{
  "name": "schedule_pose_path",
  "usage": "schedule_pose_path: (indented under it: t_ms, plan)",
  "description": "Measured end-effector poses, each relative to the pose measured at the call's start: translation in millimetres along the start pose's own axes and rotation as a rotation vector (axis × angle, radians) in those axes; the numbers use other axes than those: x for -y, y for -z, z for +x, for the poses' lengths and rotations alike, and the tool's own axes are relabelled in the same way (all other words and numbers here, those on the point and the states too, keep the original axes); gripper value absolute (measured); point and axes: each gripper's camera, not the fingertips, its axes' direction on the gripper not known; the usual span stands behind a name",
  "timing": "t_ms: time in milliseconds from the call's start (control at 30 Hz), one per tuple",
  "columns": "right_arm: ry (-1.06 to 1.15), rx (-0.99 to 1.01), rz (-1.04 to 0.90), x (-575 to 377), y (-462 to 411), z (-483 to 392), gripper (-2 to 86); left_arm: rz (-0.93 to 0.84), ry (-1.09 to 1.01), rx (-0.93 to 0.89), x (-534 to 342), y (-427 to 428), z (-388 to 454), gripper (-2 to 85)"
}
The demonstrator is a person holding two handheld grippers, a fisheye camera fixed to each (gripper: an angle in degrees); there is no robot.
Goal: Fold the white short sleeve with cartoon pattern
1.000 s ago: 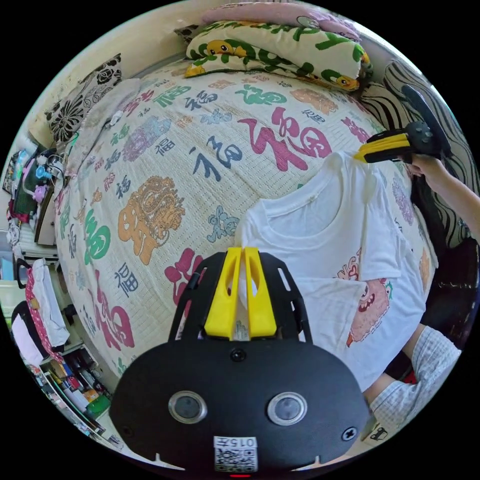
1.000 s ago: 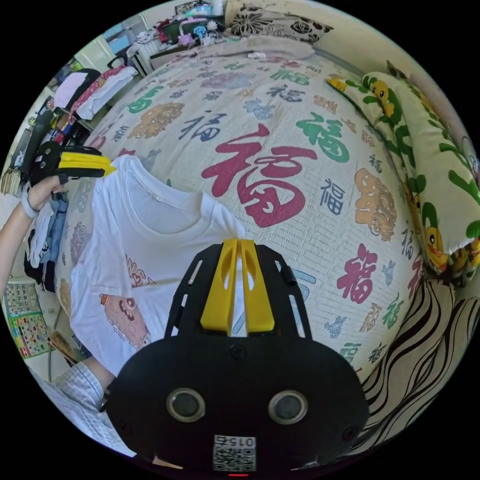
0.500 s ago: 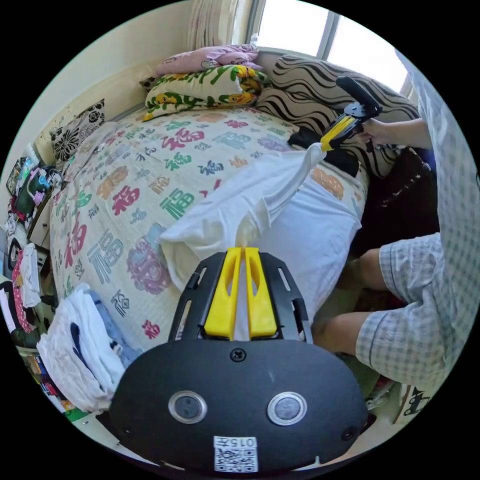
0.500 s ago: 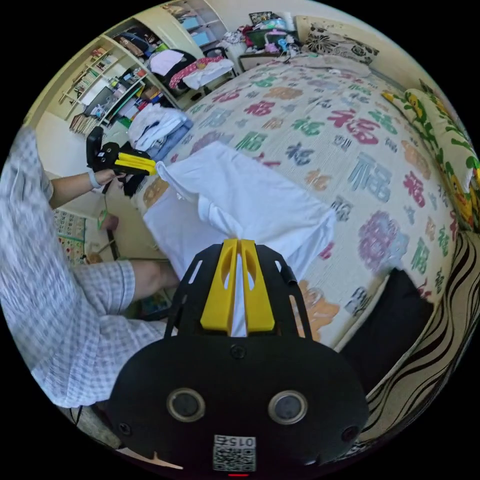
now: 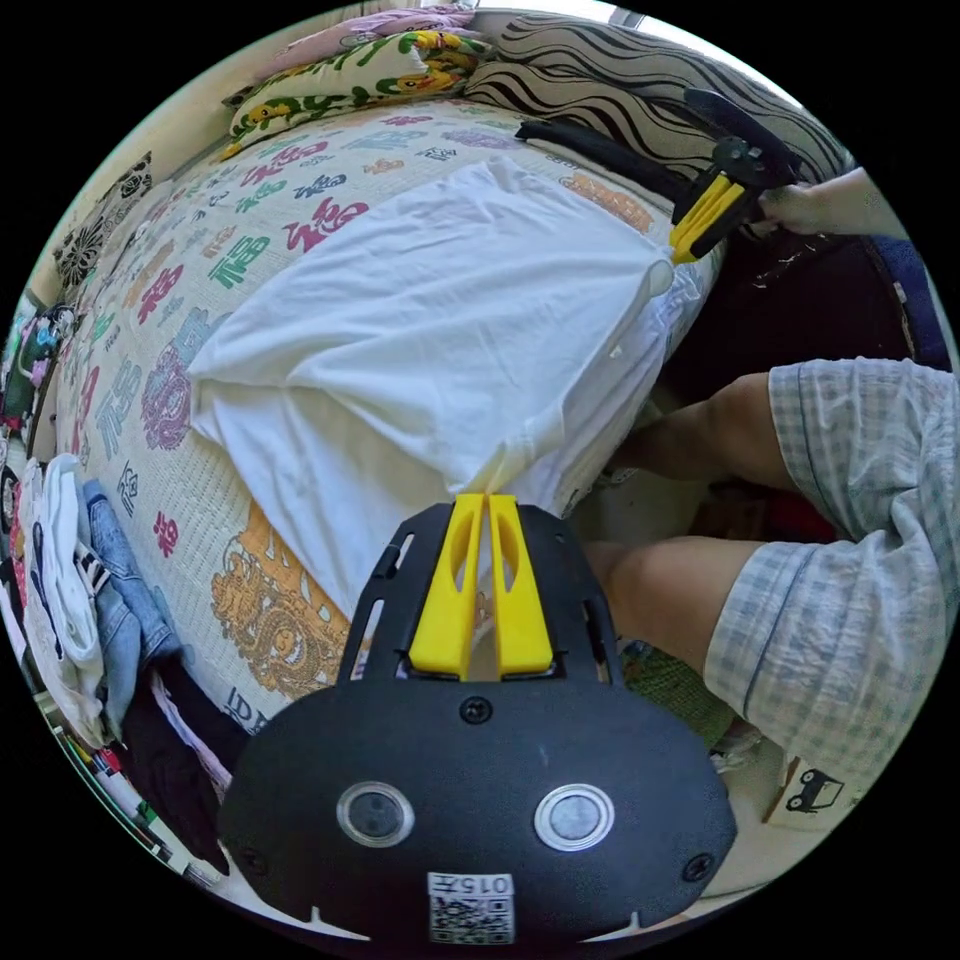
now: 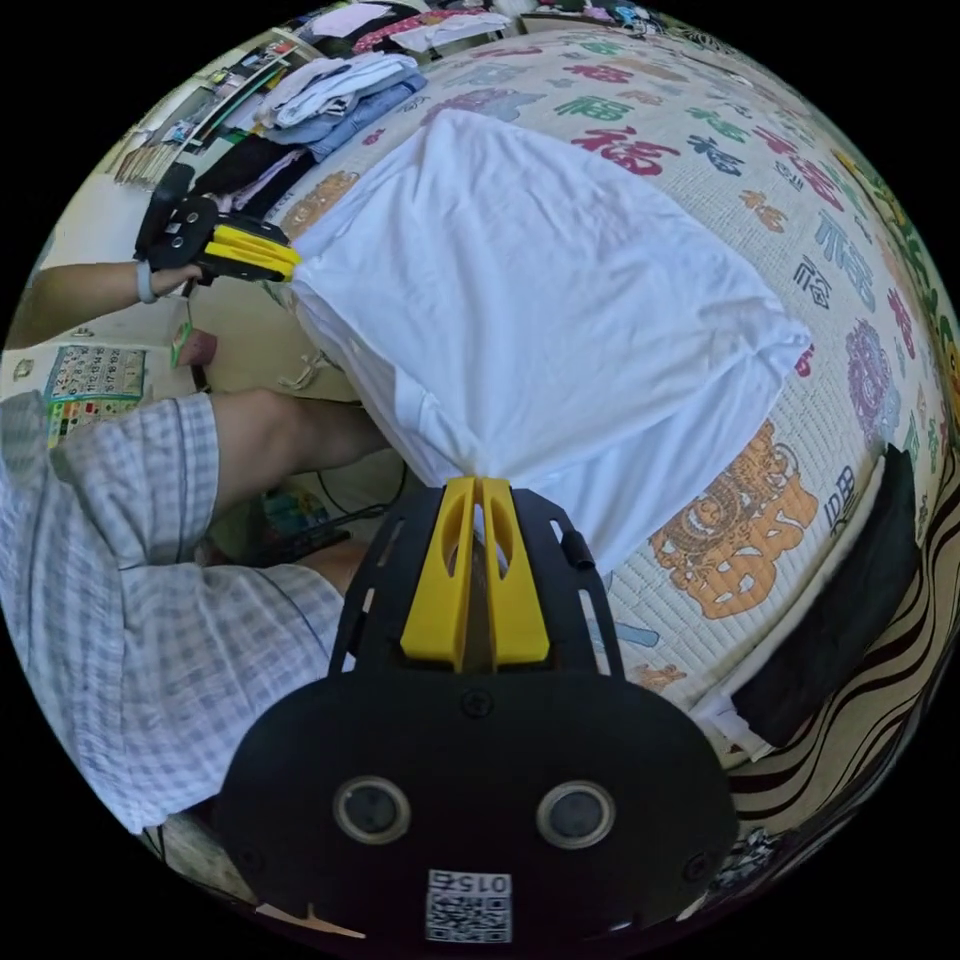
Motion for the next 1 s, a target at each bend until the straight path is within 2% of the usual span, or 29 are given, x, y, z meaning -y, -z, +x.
schedule_pose_path:
  t_ms: [167, 300, 400, 467, 500, 567, 600, 700, 833, 933, 1000]
  plan:
    - [-0.115, 0.001, -0.126, -3.0, -26.8, 17.0, 1.5, -0.138, 0.053, -0.07, -20.9, -18.5, -8.1, -0.4]
    - [-0.197, 0.007, -0.095, -8.0, -20.4, 33.3, 3.3, 0.0, 0.151, -0.093, -23.9, 4.3, -25.2, -0.5]
    - [-0.275, 0.129, 0.011, 1.1, -16.2, 43.2, 2.0, 0.108, 0.204, -0.152, -8.1, 1.7, -33.5, -0.4]
    - [-0.307, 0.177, 0.02, 19.0, -33.1, 46.5, 0.3, 0.077, 0.226, -0.171, 1.2, -15.7, -34.1, -0.4]
    - [-0.311, 0.179, 0.0, 24.3, -41.5, 47.5, 0.0, 0.007, 0.254, -0.146, 3.9, -32.7, -34.0, -0.4]
    - [-0.314, 0.185, -0.16, 37.7, -81.7, 52.7, -0.7, -0.103, 0.281, -0.093, -1.3, -59.9, -33.5, -0.2]
    - [-0.327, 0.207, -0.156, 38.0, -83.5, 55.7, -0.7, -0.127, 0.316, -0.112, -8.3, -68.6, -36.7, -0.1]
    - [-0.42, 0.305, -0.035, 31.0, -57.5, 82.5, -0.5, -0.033, 0.459, -0.157, -27.1, -49.1, -62.1, 0.5]
    - [-0.668, 0.36, 0.22, 9.9, -8.3, 160.8, 2.5, 0.215, 0.859, -0.162, -63.6, -15.9, -144.7, 3.9]
    - [-0.838, 0.409, 0.354, 11.0, -0.4, 218.6, 5.3, 0.347, 1.008, -0.266, -71.6, -28.0, -201.0, 6.5]
    - [-0.899, 0.421, 0.39, 21.3, -3.6, 241.7, 6.3, 0.347, 1.046, -0.34, -69.0, -45.7, -226.9, 6.7]
